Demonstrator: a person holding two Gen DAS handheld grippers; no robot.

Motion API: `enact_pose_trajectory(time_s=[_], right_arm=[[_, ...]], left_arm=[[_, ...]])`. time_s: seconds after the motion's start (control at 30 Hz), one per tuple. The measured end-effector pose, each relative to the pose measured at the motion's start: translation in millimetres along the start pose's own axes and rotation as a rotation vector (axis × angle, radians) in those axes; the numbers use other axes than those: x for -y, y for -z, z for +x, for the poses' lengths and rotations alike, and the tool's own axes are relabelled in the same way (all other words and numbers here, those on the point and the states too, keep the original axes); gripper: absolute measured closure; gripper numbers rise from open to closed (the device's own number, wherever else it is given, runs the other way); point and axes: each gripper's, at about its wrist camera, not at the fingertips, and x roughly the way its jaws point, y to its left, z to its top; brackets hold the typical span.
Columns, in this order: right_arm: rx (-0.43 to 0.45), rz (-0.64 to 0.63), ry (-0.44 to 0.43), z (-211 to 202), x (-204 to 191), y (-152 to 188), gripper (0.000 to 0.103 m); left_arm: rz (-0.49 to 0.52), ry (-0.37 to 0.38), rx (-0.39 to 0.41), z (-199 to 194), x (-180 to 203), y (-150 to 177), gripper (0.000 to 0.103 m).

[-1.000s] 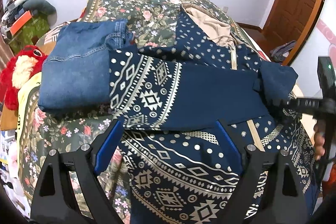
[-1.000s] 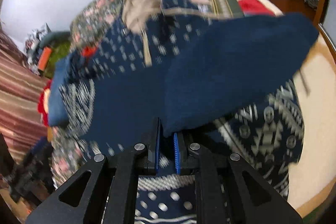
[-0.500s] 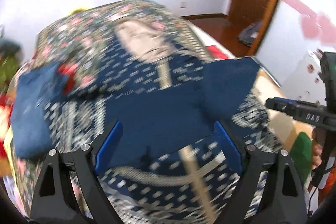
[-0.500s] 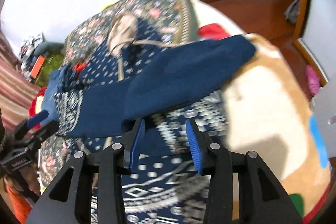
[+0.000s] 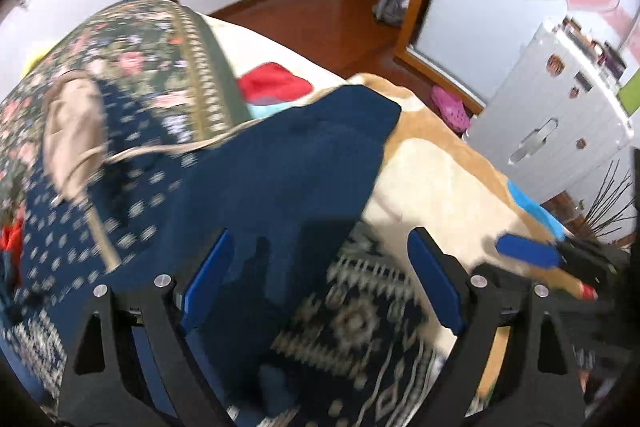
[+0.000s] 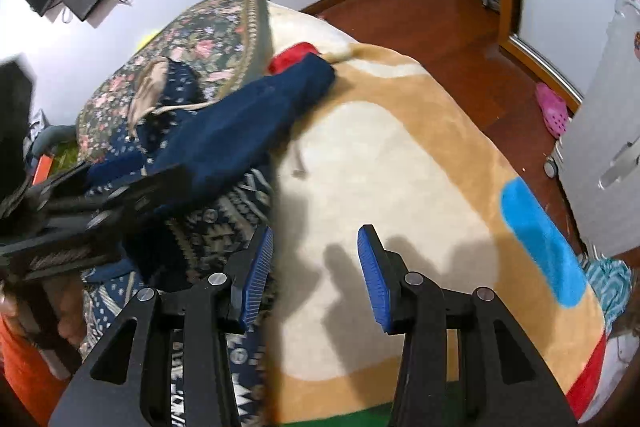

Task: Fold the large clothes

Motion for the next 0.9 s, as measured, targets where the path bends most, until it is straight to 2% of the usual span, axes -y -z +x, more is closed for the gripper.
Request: enact_pose_trajectory(time_s=[0.1, 0.2, 0.27, 0.33, 0.37, 0.43, 0.47, 0.5, 0.7, 0.9], right_arm=[[-0.009, 0.01, 0.009, 0.4, 9.9, 2.2, 0.062], [-0.015, 0.012, 0.022, 0.0, 18.0, 4.6, 0.062], [-0.022, 0.013, 0.025, 0.9, 21.6, 4.5, 0.062], [-0.024, 0.015, 0.029, 2.2, 22.8, 3.7, 0.062], [-0.024, 0.016, 0.029, 2.8, 22.5, 3.1, 0.062], [-0.024, 0.013, 0.027, 4.1, 20.0, 1.5, 0.062], [-0.023, 0.008, 0.027, 4.4, 17.5, 0.9, 0.062], [-0.02, 0.002, 0.027, 4.1, 14.5, 0.2, 0.062], [-0.004, -0.029, -0.004, 3.3, -6.6, -7.7, 0.062], [0.018, -0.093, -0.033, 2.1, -41.6, -18.1, 0.062]], left_arm=[[0.037, -0.038, -0.034, 33.3, 13.3, -15.6, 0.015], [0.033, -0.056, -0.065, 55.5, 13.5, -23.4, 0.015], [0.014, -0.075, -0.065, 65.1, 8.3, -26.3, 0.019], [0.0, -0.092, -0.049, 66.6, 3.5, -27.4, 0.04], [-0.006, -0.097, -0.033, 64.2, 0.0, -27.5, 0.047], [-0.017, -0.077, 0.0, 53.8, -7.2, -28.5, 0.083], [-0.024, -0.056, 0.013, 48.3, -10.8, -28.7, 0.092], [-0.033, -0.043, 0.028, 42.6, -14.1, -29.2, 0.096], [-0.122, 0.004, 0.198, -35.9, -53.7, -28.7, 0.097], [-0.185, -0.038, 0.351, -119.5, -106.7, -4.9, 0.098]])
